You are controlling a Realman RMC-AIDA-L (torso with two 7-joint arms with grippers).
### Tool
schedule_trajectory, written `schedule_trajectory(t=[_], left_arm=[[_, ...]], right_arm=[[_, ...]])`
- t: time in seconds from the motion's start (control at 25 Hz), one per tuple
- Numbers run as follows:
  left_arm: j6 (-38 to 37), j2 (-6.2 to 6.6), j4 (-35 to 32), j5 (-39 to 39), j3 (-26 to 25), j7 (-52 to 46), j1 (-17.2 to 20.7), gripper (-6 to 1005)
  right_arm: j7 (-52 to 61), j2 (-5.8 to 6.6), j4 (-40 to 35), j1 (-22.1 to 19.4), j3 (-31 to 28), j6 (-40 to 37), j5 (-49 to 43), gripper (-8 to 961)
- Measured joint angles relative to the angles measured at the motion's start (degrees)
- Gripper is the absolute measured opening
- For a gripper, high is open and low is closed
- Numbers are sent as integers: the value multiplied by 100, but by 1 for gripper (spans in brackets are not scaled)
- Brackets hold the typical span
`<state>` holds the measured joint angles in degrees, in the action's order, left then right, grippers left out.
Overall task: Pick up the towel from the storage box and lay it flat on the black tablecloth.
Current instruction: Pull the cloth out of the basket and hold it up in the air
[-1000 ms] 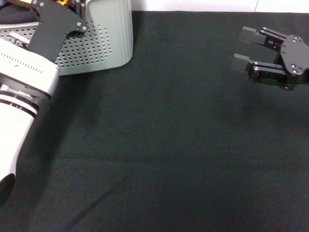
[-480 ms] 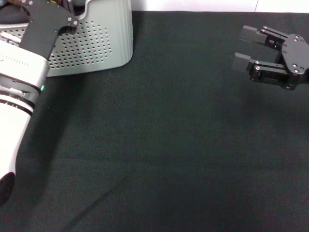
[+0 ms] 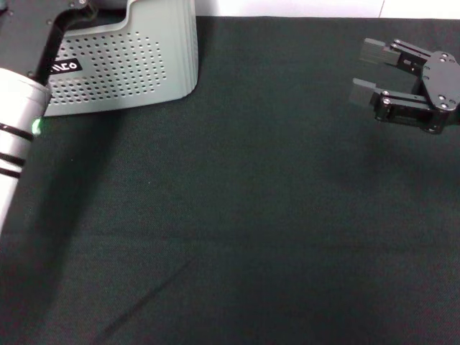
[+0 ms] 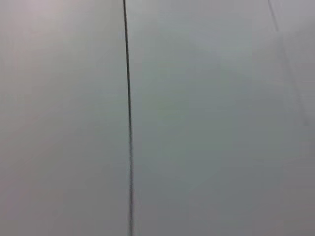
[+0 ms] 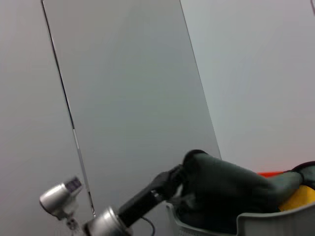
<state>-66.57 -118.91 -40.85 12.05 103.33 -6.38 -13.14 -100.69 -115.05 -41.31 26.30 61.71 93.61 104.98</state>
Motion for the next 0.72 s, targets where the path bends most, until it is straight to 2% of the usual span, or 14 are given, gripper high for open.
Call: schedule_trajectory(t=[0.2,0.24,0.32,0.44,0.6,0.72], left_arm=[[-240,249,-487,-572,-13,-1586,335,15],[-408,348,-556,-709,-45,-2091,376,15],[-652,459,-613,-994,-181,-2835,408,15],[-976,503,-630,-1629,-709,-4061,414,15],[-1405,414,-740,-2798,-1716,-5679,418,15],[-1554,376,-1026,-3563,-2236,-6685,409,15]], right_arm=[[4,-6,0,-3,-1,0,-15,871],[6,-7,0,-3,-1,1,-19,871],[10,-7,0,-6,-2,3,-21,871],[13,-11,0,-11,-1,5,-21,870],[6,-20,9,-11,-1,8,-21,870],[-2,-24,65,-12,-1,8,-4,870]])
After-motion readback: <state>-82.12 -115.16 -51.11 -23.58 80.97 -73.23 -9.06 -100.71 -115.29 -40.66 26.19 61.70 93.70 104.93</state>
